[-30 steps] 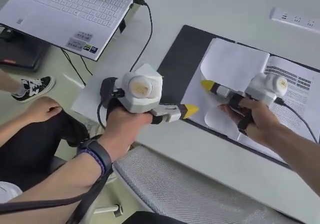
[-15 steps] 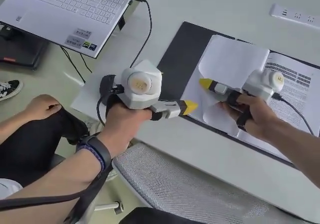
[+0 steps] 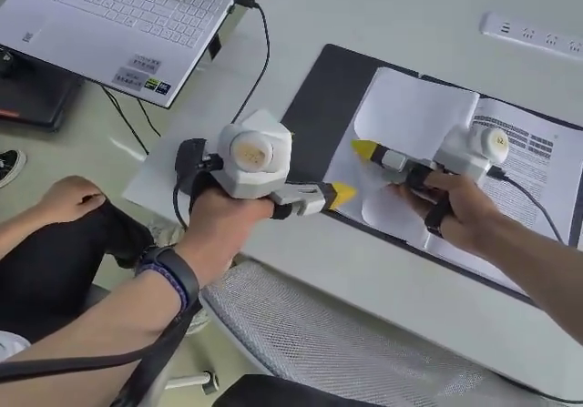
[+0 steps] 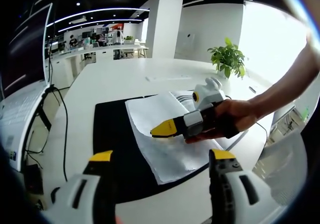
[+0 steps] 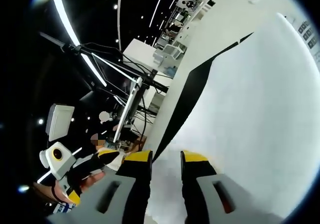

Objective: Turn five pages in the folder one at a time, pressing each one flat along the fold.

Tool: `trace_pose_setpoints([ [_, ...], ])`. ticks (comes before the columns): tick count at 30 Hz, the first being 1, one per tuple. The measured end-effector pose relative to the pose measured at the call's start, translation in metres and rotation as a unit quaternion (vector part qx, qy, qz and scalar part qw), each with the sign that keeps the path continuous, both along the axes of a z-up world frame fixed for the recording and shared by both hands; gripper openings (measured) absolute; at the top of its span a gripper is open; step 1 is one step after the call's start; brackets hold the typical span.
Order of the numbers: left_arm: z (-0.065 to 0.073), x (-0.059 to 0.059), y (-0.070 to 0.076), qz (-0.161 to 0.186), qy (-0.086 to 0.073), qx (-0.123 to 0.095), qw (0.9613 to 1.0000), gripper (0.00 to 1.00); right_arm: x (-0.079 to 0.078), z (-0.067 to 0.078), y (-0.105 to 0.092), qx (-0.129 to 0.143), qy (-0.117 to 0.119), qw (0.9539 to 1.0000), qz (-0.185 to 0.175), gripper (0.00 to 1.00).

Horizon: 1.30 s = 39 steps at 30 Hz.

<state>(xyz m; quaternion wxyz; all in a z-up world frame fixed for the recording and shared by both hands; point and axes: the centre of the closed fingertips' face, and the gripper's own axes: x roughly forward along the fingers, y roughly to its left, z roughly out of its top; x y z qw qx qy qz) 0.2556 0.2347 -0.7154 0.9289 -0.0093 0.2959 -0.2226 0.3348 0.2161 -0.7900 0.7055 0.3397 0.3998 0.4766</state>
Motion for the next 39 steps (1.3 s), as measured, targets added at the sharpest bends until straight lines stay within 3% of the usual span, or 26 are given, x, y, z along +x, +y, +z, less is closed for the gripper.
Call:
trace_pose_setpoints([
  [5,0.004,0.002,-0.009,-0.007,-0.005,-0.003,1.0000,0.72,-0.005,0.012,-0.004,0.002,-0.014,0.9999,0.003,0.27],
  [12,-0.005,0.004,-0.016,-0.022,0.000,0.005,0.9997,0.65,-0.001,0.026,-0.013,0.007,-0.026,0.9996,-0.005,0.27],
  [15,-0.008,0.006,-0.018,-0.023,0.002,0.004,0.9997,0.61,-0.006,0.040,-0.017,0.005,-0.039,0.9992,-0.001,0.27],
  [18,-0.013,0.008,-0.019,-0.023,0.004,0.006,0.9997,0.55,-0.007,0.051,-0.022,-0.002,-0.055,0.9985,0.003,0.27],
  [24,-0.018,0.013,-0.026,-0.037,0.001,0.006,0.9993,0.41,0.006,0.062,-0.045,-0.011,-0.079,0.9968,0.001,0.27],
  [33,-0.033,0.017,-0.037,-0.052,0.018,0.010,0.9984,0.28,0.012,0.084,-0.072,-0.021,-0.106,0.9940,-0.013,0.26],
  [37,-0.049,0.014,-0.036,-0.049,0.043,0.023,0.9976,0.22,0.014,0.086,-0.084,-0.025,-0.110,0.9933,-0.027,0.25],
  [39,-0.053,0.014,-0.037,-0.047,0.046,0.018,0.9977,0.20,0.014,0.085,-0.089,-0.027,-0.110,0.9931,-0.031,0.25],
])
